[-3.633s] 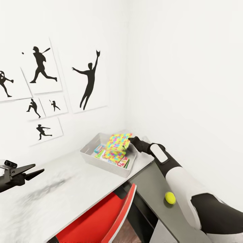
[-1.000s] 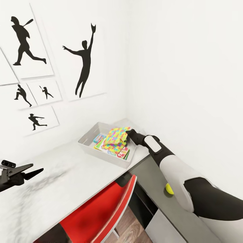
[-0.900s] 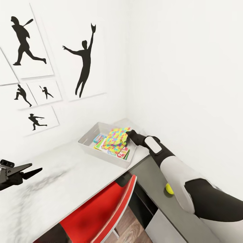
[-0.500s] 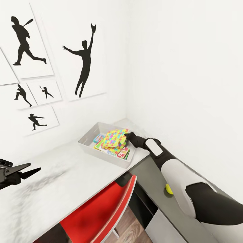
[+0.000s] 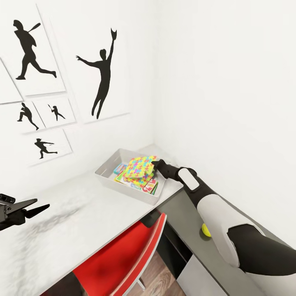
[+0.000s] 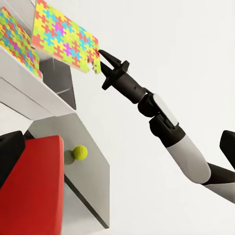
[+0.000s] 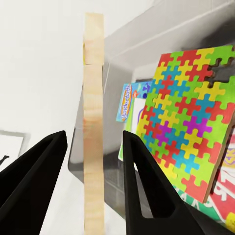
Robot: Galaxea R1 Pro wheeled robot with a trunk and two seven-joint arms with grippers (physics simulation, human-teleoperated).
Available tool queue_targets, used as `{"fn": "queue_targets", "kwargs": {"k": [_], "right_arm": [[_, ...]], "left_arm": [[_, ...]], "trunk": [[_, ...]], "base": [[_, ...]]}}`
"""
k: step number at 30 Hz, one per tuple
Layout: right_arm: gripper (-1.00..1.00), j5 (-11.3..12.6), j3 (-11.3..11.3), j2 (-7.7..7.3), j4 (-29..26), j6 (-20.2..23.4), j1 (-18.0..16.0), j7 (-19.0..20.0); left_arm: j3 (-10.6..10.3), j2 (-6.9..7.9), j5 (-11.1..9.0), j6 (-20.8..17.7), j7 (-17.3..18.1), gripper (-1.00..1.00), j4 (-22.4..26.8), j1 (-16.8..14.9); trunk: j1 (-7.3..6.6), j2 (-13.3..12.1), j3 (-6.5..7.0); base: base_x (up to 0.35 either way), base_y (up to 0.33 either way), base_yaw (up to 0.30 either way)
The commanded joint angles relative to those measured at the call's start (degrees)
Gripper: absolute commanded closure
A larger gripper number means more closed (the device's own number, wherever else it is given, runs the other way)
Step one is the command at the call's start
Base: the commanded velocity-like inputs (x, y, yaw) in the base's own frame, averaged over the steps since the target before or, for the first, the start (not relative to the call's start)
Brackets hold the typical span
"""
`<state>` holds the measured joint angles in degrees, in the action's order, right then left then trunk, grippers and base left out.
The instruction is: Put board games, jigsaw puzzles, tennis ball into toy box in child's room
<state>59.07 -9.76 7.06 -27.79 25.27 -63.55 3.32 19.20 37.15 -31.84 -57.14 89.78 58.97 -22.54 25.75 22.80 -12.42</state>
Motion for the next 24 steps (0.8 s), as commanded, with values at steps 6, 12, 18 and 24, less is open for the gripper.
{"fn": "queue_targets", "kwargs": {"k": [6,12,18,24], "right_arm": [[-1.00,0.0,-0.1,-0.03,-0.1,0.1,-0.1,0.1],[-1.00,0.0,-0.1,-0.03,-0.1,0.1,0.0,0.1],[-1.00,0.0,-0.1,-0.03,-0.1,0.1,0.0,0.1],[-1.00,0.0,-0.1,-0.07,-0.1,0.1,-0.1,0.1]], "left_arm": [[0.0,0.03,0.0,-0.6,0.2,-1.00,0.0,0.0],[0.0,0.03,0.0,-0.6,0.2,-1.00,0.0,0.0],[0.0,0.03,0.0,-0.6,0.2,-1.00,0.0,0.0],[0.1,0.03,0.0,-0.6,0.2,-1.00,0.0,-0.1]], "trunk": [[0.03,0.1,-0.11],[0.03,0.1,-0.11],[0.03,0.1,-0.11],[0.03,0.1,-0.11]], "base": [[0.000,0.000,0.000],[0.000,0.000,0.000],[0.000,0.000,0.000],[0.000,0.000,0.000]]}}
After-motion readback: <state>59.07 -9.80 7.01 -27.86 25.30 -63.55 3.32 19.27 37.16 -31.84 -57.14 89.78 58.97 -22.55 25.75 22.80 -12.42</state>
